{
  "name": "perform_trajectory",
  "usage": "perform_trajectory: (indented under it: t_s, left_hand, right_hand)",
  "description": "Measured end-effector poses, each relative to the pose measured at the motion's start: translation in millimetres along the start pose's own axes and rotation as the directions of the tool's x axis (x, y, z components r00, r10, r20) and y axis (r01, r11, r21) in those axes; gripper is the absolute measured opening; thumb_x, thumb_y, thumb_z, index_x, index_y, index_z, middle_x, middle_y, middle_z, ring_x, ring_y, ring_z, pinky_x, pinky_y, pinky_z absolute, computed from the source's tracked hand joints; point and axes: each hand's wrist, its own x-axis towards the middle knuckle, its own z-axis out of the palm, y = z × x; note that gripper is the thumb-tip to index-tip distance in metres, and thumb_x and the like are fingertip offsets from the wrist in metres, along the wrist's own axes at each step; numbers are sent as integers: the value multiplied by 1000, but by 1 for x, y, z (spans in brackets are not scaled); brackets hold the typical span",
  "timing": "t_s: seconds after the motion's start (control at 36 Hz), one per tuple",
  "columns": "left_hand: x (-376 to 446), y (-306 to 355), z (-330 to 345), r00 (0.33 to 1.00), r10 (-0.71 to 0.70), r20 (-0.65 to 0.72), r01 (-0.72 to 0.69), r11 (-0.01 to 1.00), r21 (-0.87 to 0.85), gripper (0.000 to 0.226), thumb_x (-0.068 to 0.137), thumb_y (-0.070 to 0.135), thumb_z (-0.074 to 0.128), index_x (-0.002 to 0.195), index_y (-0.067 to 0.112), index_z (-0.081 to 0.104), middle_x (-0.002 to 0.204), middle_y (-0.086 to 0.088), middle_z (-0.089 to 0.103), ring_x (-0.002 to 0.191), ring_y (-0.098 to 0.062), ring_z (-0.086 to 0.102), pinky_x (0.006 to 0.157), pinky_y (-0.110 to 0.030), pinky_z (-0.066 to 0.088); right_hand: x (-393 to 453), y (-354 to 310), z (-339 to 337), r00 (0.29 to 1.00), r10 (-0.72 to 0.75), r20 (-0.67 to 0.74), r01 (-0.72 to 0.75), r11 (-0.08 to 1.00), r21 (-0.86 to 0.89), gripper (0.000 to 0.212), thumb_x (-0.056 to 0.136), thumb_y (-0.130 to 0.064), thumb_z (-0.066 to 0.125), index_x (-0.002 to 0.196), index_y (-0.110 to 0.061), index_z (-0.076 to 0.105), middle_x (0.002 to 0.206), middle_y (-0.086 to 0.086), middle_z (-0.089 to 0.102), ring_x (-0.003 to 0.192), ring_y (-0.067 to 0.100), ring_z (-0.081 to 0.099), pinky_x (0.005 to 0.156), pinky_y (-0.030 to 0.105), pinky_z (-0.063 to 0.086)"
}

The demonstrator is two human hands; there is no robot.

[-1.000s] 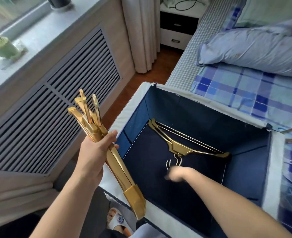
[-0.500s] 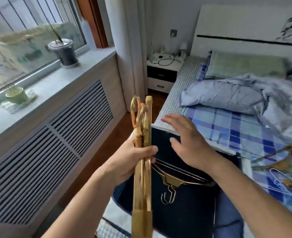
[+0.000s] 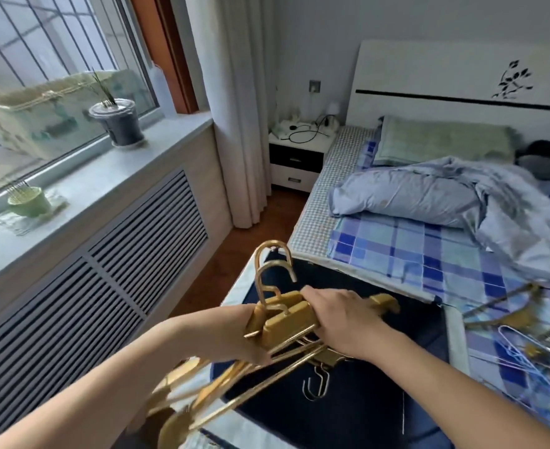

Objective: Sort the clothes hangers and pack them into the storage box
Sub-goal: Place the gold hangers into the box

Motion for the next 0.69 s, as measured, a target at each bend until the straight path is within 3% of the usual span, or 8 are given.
perform_trajectory:
  t_s: [0.11, 0.22, 0.31, 0.39, 0.44, 0.58, 0.64, 0.69]
  left_hand:
    - [-5, -12, 23, 965, 11, -260, 87, 928, 361, 58, 81, 60, 66, 125, 36, 37, 113, 12, 61, 96, -18, 63, 80, -39, 53]
    - [3, -22, 43, 885, 150, -440, 124, 837, 533, 39, 96, 50, 51, 127, 33, 35, 105, 8, 62, 86, -21, 66, 64, -36, 50]
    - [15, -27, 49, 895, 117, -431, 129, 857, 500, 21, 99, 37, 43, 119, 29, 41, 98, 5, 62, 78, -26, 62, 63, -38, 46]
    - [24, -26, 47, 918, 131, -374, 74, 870, 487, 12, 102, 35, 41, 111, 29, 45, 93, 4, 61, 72, -24, 52, 63, -36, 40]
    - [32, -26, 45, 933, 133, -335, 58, 862, 504, 13, 103, 35, 42, 113, 28, 48, 94, 3, 63, 73, -23, 52, 63, -35, 38]
    - [61, -26, 53, 943, 167, -287, 35, 809, 587, 28, 103, 45, 47, 125, 28, 52, 105, 3, 64, 94, -22, 62, 75, -36, 47]
    - [71, -30, 63, 900, 237, -365, 62, 760, 647, 41, 98, 51, 55, 132, 28, 51, 115, 3, 62, 106, -23, 58, 85, -38, 48]
    - [75, -37, 74, 855, 239, -459, 115, 777, 619, 53, 90, 50, 64, 137, 28, 52, 123, 1, 61, 114, -26, 57, 93, -41, 48]
  right_hand:
    - [-8, 10, 19, 976, 198, 94, -210, 967, 141, 18, 92, -30, 57, 92, -36, 41, 81, -13, 59, 74, 12, 58, 66, 34, 45]
    - [-10, 12, 29, 939, 291, 184, -328, 919, 219, 15, 91, -35, 61, 95, -37, 47, 83, -13, 62, 76, 9, 61, 70, 35, 53]
    - [-13, 14, 39, 913, 352, 208, -394, 892, 221, 26, 89, -32, 63, 102, -40, 44, 87, -13, 61, 77, 9, 60, 67, 31, 51]
    - [-21, 10, 48, 905, 393, 161, -420, 886, 199, 57, 90, -31, 65, 134, -42, 30, 106, -11, 61, 85, 11, 59, 72, 27, 47]
    - [-30, 7, 56, 904, 411, 116, -426, 887, 179, 66, 92, -30, 65, 143, -36, 23, 113, -5, 62, 93, 16, 62, 75, 26, 47]
    - [-44, 21, 93, 847, 505, 164, -531, 810, 249, 53, 93, -30, 66, 133, -35, 32, 104, -8, 58, 87, 14, 59, 68, 25, 43]
    - [-43, 34, 110, 800, 555, 230, -600, 760, 251, 49, 92, -22, 65, 129, -33, 35, 101, -9, 56, 86, 13, 57, 68, 26, 43]
    - [-46, 50, 129, 740, 609, 284, -671, 694, 260, 45, 92, -19, 65, 125, -31, 37, 104, -6, 58, 89, 16, 59, 69, 28, 45]
